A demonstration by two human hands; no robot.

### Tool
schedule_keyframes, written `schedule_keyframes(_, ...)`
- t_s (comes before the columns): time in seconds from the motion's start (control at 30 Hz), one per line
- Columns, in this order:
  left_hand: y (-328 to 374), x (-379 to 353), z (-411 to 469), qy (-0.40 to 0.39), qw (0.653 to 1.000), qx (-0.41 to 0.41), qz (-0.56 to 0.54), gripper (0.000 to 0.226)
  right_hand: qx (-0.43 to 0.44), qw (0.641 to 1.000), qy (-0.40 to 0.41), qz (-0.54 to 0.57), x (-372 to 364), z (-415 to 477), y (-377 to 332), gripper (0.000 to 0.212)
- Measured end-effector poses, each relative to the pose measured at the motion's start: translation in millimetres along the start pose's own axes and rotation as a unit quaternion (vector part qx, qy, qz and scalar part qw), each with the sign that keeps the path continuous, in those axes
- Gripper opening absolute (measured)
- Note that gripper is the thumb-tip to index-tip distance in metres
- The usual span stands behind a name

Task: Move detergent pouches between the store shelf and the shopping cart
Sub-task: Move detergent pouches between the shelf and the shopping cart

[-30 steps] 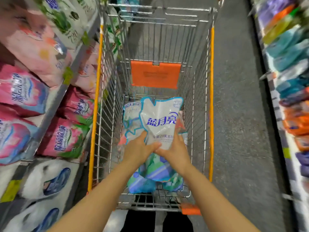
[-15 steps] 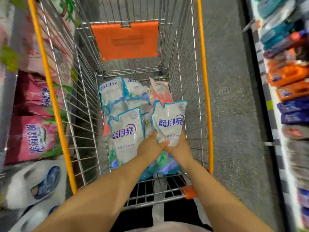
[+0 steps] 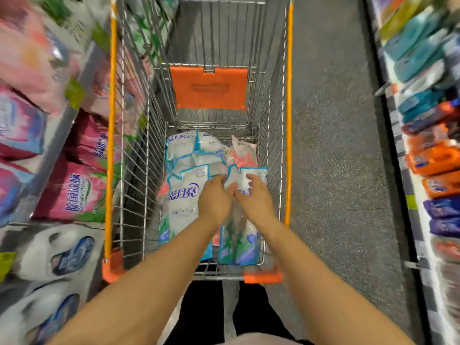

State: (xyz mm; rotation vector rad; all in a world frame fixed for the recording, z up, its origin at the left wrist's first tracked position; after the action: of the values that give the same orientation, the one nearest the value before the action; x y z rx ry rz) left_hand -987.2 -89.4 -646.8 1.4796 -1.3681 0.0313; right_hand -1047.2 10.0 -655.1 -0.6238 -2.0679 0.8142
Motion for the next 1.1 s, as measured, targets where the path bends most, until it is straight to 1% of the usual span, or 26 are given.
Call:
schedule_keyframes(0.1,25,37,-26,0.084,0.995,-0.028,-0.05,0.03,0.097,0.995,-0.01,-0.002,14,-19,-43,0.046)
schedule_keyframes(0.2,44,81,-67,0.162,0.982,-0.054,-0.083,0.025,0.157,0.986,-0.044,0.018,21,-53,-85,0.035)
schedule_keyframes(0.3,58,139,-113,0.253,0.958,-0.084,-0.103,0.021,0.234,0.968,-0.071,0.055,23,-98,-140,0.022)
schedule_keyframes(0.33,61,163,-131,0.286,0.948,-0.093,-0.1,0.021,0.269,0.958,-0.079,0.065,22,-117,-161,0.021)
schedule_keyframes(0.47,63,264,-210,0.413,0.895,-0.131,-0.107,0.017,0.423,0.896,-0.116,0.065,13,-211,-248,0.017)
schedule_keyframes(0.6,40,364,-306,0.521,0.831,-0.159,-0.113,0.013,0.536,0.828,-0.151,0.069,-6,-324,-312,0.007)
schedule_keyframes(0.7,9,432,-392,0.591,0.785,-0.174,-0.064,0.02,0.604,0.774,-0.176,0.074,-29,-422,-345,0.007)
schedule_keyframes(0.8,-25,491,-484,0.641,0.748,-0.168,0.01,0.013,0.65,0.725,-0.207,0.099,-56,-522,-371,0.007)
schedule_keyframes(0.87,-50,525,-539,0.663,0.731,-0.15,0.055,0.014,0.681,0.687,-0.23,0.107,-77,-587,-384,0.008)
schedule_keyframes(0.97,-83,567,-611,0.68,0.717,-0.125,0.092,0.012,0.722,0.635,-0.25,0.115,-104,-672,-400,0.01)
schedule_keyframes(1.1,-115,621,-676,0.684,0.709,-0.089,0.145,0.012,0.744,0.589,-0.293,0.119,-137,-756,-427,0.014)
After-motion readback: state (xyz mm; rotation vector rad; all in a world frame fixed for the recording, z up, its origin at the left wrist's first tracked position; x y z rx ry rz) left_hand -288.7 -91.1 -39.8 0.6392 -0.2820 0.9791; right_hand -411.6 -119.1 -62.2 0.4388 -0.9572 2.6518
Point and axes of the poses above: each hand's wrist, its own z-axis towards the middle knuckle, its own x-axis out of the back of the hand, y = z × x, the point moved 6 cm from there along z, towards the middle knuckle, and after that the axes turned 3 degrees about y, right-handed, at the moved point
